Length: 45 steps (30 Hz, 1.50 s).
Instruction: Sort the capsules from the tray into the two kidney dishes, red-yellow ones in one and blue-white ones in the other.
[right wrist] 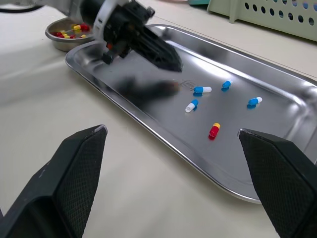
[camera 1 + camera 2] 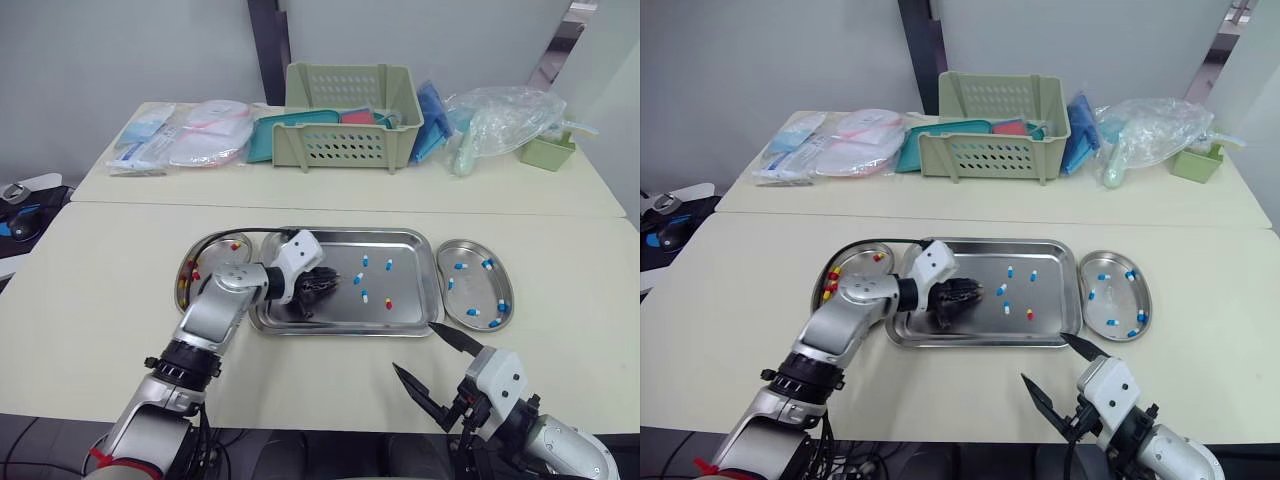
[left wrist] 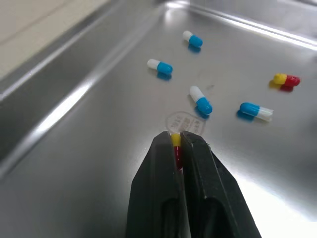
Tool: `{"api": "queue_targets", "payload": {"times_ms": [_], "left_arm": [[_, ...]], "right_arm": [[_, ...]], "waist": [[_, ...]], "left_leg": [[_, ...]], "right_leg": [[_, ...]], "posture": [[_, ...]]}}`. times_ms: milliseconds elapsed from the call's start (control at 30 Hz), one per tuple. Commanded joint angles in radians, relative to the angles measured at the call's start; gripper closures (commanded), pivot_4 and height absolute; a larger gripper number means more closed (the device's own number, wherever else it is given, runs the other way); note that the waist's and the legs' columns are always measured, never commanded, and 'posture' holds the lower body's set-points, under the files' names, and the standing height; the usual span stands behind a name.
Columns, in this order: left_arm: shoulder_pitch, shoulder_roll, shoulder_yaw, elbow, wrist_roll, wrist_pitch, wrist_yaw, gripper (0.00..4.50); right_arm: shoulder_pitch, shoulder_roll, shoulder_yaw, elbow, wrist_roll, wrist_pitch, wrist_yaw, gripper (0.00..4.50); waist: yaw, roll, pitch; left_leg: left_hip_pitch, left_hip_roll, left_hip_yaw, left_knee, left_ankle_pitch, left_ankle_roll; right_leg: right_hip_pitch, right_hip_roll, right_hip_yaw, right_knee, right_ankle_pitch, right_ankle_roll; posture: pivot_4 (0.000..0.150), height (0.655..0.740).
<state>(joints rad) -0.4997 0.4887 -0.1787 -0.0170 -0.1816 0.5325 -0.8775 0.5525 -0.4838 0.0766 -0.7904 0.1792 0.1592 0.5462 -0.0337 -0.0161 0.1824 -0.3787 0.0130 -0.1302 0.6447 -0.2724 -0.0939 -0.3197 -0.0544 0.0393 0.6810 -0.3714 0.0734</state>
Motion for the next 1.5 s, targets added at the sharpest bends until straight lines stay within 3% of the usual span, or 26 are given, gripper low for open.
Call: {"api": "queue_targets", "payload": {"times_ms": [33, 300, 533, 900, 933, 1333, 1500], "left_arm": [[0.049, 0.058, 0.123, -0.195, -0.074, 0.101, 0.031, 4.45], [0.263, 0.136, 0.400, -0.360, -0.151, 0.207, 0.147, 4.45], [0.408, 0.115, 0.562, -0.373, -0.182, 0.213, 0.242, 4.45], [0.426, 0.038, 0.604, -0.353, -0.229, 0.185, 0.347, 4.45], [0.427, 0.037, 0.605, -0.352, -0.236, 0.182, 0.348, 3.91], [0.490, 0.070, 0.671, -0.385, -0.282, 0.108, 0.335, 0.24], [0.556, 0.115, 0.761, -0.360, -0.318, 0.053, 0.282, 0.24]], "right_arm": [[-0.022, -0.021, 0.003, -0.004, 0.017, -0.023, 0.032, 0.00], [-0.163, -0.084, 0.021, 0.066, 0.079, -0.012, 0.157, 0.00], [-0.276, -0.128, 0.041, 0.119, 0.145, 0.008, 0.255, 0.00], [-0.347, -0.126, 0.064, 0.151, 0.160, 0.026, 0.268, 0.00], [-0.349, -0.126, 0.065, 0.151, 0.160, 0.028, 0.267, 0.00], [-0.353, -0.128, 0.061, 0.152, 0.163, 0.030, 0.264, 0.00], [-0.349, -0.144, 0.037, 0.147, 0.170, 0.030, 0.272, 0.00]], "waist": [[-0.001, 0.000, 0.000], [0.002, 0.000, 0.000], [0.004, 0.000, 0.000], [0.005, -0.001, 0.000], [0.005, -0.001, 0.000], [0.004, -0.001, 0.000], [0.003, -0.001, 0.000]], "left_leg": [[0.000, 0.000, 0.000, 0.000, 0.000, 0.000], [0.001, 0.000, 0.000, 0.000, 0.000, 0.000], [0.001, 0.000, 0.000, 0.000, 0.000, 0.000], [0.001, 0.000, 0.000, 0.000, 0.000, 0.000], [0.001, 0.000, 0.000, 0.000, 0.000, 0.000], [0.001, 0.000, 0.000, 0.000, 0.000, 0.000], [0.001, 0.000, 0.000, 0.000, 0.000, 0.000]], "right_leg": [[0.000, 0.000, 0.000, 0.000, 0.000, 0.000], [0.001, 0.000, 0.000, 0.000, 0.000, 0.000], [0.001, 0.000, 0.000, 0.000, 0.000, 0.000], [0.000, 0.000, 0.000, 0.000, 0.000, 0.000], [0.000, 0.000, 0.000, 0.000, 0.000, 0.000], [0.000, 0.000, 0.000, 0.000, 0.000, 0.000], [0.000, 0.000, 0.000, 0.000, 0.000, 0.000]], "posture": [[0.150, 0.7400], [0.150, 0.7400], [0.150, 0.7400], [0.150, 0.7400], [0.150, 0.7400], [0.150, 0.7400], [0.150, 0.7400]]}}
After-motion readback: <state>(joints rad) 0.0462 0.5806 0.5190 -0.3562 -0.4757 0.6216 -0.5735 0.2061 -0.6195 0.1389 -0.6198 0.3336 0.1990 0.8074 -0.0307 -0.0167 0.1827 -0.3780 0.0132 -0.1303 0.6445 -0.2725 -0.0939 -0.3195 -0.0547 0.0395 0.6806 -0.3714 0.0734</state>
